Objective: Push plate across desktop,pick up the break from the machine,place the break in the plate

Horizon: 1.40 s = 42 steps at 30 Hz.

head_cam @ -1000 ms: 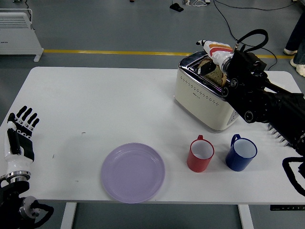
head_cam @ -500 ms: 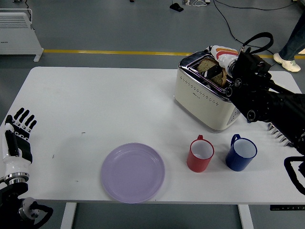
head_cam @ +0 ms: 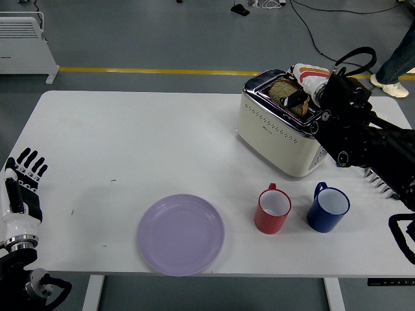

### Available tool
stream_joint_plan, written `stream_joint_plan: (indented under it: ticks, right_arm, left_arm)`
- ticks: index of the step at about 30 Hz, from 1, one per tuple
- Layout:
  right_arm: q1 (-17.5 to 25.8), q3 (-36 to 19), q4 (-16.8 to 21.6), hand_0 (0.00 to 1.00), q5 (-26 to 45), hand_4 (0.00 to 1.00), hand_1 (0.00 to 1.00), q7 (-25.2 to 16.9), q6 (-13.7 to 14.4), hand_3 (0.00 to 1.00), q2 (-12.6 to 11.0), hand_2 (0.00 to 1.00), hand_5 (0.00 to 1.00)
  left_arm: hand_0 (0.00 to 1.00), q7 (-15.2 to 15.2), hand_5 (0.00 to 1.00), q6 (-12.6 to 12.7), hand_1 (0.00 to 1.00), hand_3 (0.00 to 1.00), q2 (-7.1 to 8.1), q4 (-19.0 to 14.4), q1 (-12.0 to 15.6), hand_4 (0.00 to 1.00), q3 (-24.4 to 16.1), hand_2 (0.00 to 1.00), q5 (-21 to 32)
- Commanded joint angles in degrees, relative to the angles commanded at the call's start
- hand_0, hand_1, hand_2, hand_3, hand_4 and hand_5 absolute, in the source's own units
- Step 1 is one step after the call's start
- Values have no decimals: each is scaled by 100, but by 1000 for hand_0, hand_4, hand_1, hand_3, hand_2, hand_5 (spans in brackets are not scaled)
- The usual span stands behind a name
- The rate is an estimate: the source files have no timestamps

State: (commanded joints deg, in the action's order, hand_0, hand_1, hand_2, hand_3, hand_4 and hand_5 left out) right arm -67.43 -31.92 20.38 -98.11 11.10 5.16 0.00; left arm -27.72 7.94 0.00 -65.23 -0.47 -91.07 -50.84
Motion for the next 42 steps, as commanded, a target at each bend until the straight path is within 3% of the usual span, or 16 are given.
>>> stream_joint_plan:
  ticks: [5,6,11,12,17,18,22,30,36,41,42]
  right_arm:
    - [-6,69,1,443,74,706,534,-56,21,659,0,536,216]
    - [-8,77,2,340,83,664,440,-65,26,559,0,462,179]
    - [-23,147,28,340,6,664,440,-51,51,559,0,462,179]
    - [-25,155,35,235,-14,614,333,-44,57,452,0,394,157]
    - [-30,189,142,235,-159,614,333,35,163,452,0,394,157]
    - [-32,211,216,170,-228,535,276,78,215,406,0,356,134]
    - [-49,218,402,170,-558,535,276,200,258,406,0,356,134]
    - [-146,-38,1118,115,-1289,514,227,491,125,379,-25,319,160]
    - [-284,-301,1980,115,-1816,484,223,706,-85,375,-433,314,174]
    - [-370,-408,2719,115,-2151,484,223,836,-86,375,-728,314,174]
    - [-378,-438,2931,111,-2179,445,221,893,-59,372,-817,310,174]
  left_arm:
    - [771,-5,998,3,771,754,0,18,10,535,-12,810,-2]
    - [770,-5,998,3,771,753,0,19,10,532,-11,808,-2]
    - [770,-15,998,6,771,753,0,13,20,532,18,808,-9]
    - [769,-16,998,6,769,754,0,13,22,529,21,808,-10]
    - [769,-12,998,6,769,754,0,18,41,529,39,808,-9]
    - [767,-11,998,5,768,755,0,17,44,528,48,807,-9]
    - [767,-11,998,3,768,755,0,16,55,528,54,807,-7]
    - [767,-11,998,4,766,754,0,10,41,530,39,806,-8]
    - [767,-9,998,7,766,754,0,3,27,530,-7,806,-7]
    - [767,-7,998,9,766,754,0,-5,19,530,-28,806,-9]
    - [766,-7,998,9,765,754,0,-9,14,529,-29,806,-10]
